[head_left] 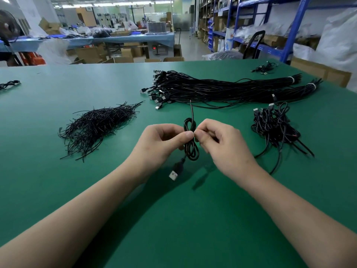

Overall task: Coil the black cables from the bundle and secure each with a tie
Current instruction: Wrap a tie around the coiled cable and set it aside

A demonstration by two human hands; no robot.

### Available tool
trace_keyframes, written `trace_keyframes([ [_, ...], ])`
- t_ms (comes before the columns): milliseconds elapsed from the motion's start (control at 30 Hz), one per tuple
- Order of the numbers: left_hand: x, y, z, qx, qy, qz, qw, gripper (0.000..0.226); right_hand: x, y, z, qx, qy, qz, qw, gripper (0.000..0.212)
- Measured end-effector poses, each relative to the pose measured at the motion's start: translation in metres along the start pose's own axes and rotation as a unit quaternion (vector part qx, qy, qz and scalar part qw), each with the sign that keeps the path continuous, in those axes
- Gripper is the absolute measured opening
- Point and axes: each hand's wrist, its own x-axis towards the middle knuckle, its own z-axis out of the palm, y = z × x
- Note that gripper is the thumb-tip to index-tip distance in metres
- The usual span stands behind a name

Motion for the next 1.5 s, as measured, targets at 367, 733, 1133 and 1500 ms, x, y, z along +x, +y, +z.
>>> trace_keyframes([
  [367, 0.004, 0.000, -0.008, 0.349, 0.095, 0.415, 0.835, 0.017, -0.001, 0.002, -0.002, 0.461, -0.144, 0.229, 0.845, 0.010],
  [733, 0.001, -0.003, -0.002, 0.006, -0.075, -0.084, 0.994, 0.051, -0.003, -0.002, -0.001, -0.015, 0.039, -0.070, 0.997, 0.021],
  [1133, 0.000, 0.000, -0.002, 0.232, 0.063, 0.321, 0.916, 0.012, 0.000, -0.001, -0.005, 0.459, -0.154, 0.260, 0.835, 0.012],
  [1500, 0.000, 0.001, -0.003, 0.141, 0.061, 0.189, 0.970, 0.008, -0.001, 0.001, -0.005, 0.338, -0.131, 0.208, 0.908, 0.017],
])
